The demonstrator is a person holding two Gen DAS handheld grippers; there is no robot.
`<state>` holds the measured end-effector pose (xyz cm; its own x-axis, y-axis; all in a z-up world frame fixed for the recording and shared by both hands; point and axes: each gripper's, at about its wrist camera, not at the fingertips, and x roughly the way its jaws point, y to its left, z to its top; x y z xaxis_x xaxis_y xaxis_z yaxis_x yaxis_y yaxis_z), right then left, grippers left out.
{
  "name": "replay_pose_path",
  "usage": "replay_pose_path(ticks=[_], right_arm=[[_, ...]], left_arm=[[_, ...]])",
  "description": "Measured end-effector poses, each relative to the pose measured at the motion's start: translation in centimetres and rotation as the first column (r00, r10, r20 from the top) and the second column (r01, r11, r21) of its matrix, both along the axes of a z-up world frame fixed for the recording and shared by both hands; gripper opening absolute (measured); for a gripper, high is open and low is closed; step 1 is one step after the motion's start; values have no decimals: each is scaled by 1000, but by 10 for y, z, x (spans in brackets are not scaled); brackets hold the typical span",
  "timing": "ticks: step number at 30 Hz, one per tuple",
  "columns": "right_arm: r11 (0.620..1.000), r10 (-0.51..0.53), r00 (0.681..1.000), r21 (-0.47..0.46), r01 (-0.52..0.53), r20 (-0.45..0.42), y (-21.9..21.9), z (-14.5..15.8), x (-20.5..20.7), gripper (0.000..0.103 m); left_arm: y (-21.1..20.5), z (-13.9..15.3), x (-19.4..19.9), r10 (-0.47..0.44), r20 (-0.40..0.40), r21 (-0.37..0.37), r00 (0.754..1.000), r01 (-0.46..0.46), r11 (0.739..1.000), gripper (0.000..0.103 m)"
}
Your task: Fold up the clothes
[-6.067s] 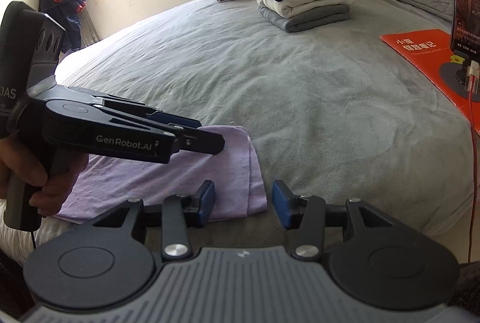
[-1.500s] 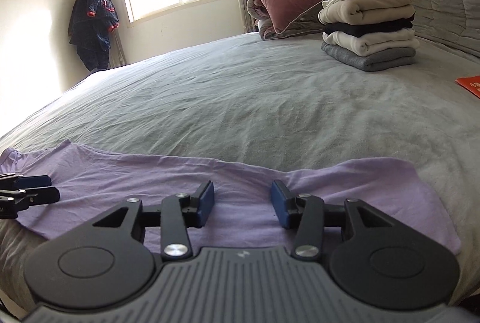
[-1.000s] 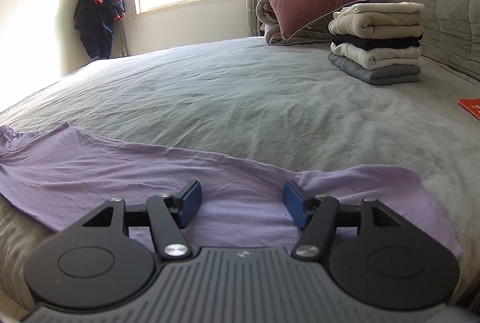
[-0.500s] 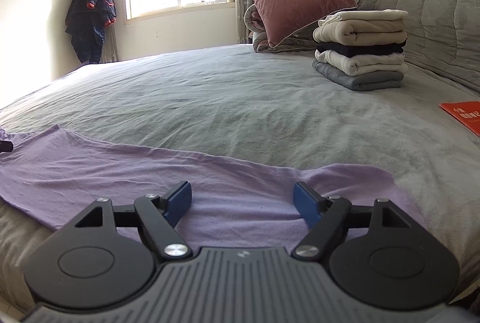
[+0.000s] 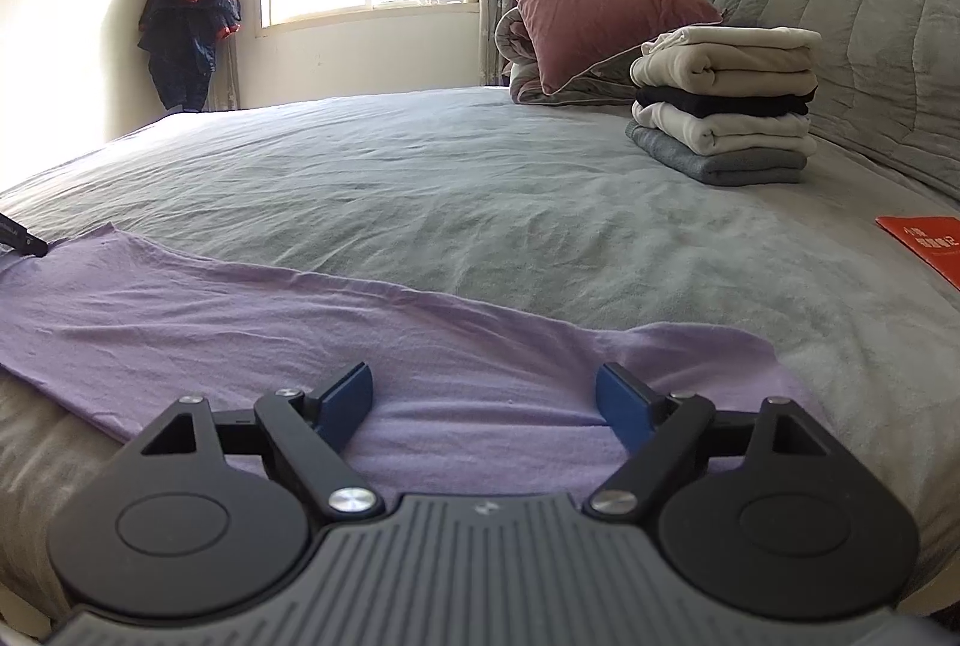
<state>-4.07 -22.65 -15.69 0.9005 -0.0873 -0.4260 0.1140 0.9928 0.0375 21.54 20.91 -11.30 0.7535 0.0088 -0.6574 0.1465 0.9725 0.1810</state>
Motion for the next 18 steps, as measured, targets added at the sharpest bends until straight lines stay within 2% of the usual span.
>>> replay_pose_path(ticks=[1,3,4,5,8,10,13,15,18], right_arm=[[1000,3,1000,2,-3,2,-1,0,-1,84],[1000,4,1000,2,-4,3,-1,-1,0,85],[1000,5,1000,2,-5,4,-1,-1,0,86],[1000,5,1000,2,-5,4,-1,-1,0,86],[1000,8,1000,3,-8,6,-1,-1,0,86],[1000,8,1000,8,-8,8,-1,0,-1,86],[1000,0,1000,7,-1,10,-1,3,-1,86],[1000,-9,1000,4,9,3,-5,4,1,87],[1000,-28,1000,-3,27,-15,-14,7,5,87]], left_arm=[[6,0,4,7,4,11,1000,-7,1000,30],[15,-1,9,28,39,32,999,-29,999,31],[19,-2,11,45,60,47,997,-48,998,40],[23,-2,12,79,71,56,994,-83,995,39],[40,11,-2,116,97,-42,989,-113,993,37],[42,22,-21,109,125,-86,986,-99,991,37],[38,30,-51,30,148,-113,989,-13,994,40],[36,25,-61,-32,139,-105,990,47,993,44],[39,1,-53,-3,84,7,996,2,1000,44]])
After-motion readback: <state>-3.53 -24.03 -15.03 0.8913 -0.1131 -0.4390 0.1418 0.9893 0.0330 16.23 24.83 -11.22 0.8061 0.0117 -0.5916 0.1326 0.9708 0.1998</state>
